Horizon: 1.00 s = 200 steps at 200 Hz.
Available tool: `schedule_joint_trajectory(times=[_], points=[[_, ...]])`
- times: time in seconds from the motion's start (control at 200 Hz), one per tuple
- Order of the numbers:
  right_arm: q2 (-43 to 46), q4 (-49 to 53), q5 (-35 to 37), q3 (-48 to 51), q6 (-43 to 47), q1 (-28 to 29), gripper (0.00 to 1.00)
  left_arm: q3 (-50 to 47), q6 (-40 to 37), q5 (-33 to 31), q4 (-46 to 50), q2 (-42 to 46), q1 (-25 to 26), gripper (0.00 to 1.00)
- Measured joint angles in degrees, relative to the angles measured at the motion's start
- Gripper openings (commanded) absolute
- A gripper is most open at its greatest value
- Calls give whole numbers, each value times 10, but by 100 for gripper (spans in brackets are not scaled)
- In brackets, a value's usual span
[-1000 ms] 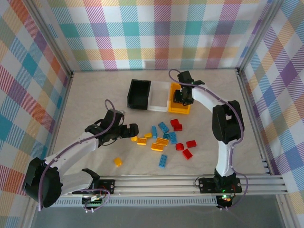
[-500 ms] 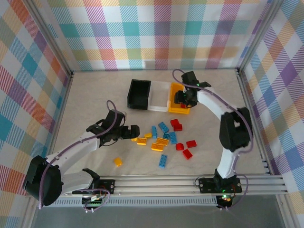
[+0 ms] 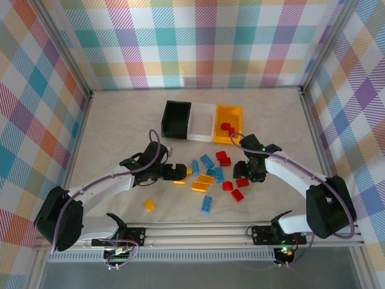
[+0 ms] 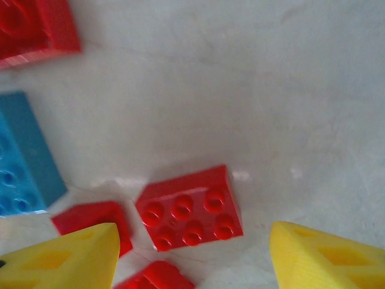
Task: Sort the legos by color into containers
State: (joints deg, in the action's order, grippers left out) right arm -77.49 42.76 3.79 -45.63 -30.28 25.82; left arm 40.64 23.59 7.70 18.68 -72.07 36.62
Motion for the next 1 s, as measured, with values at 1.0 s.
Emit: schedule_joint_trajectory(times=[1.0], points=[[-80,-61,-4,14,-8,24,65,16,11,-14,-6,-15,12,99]])
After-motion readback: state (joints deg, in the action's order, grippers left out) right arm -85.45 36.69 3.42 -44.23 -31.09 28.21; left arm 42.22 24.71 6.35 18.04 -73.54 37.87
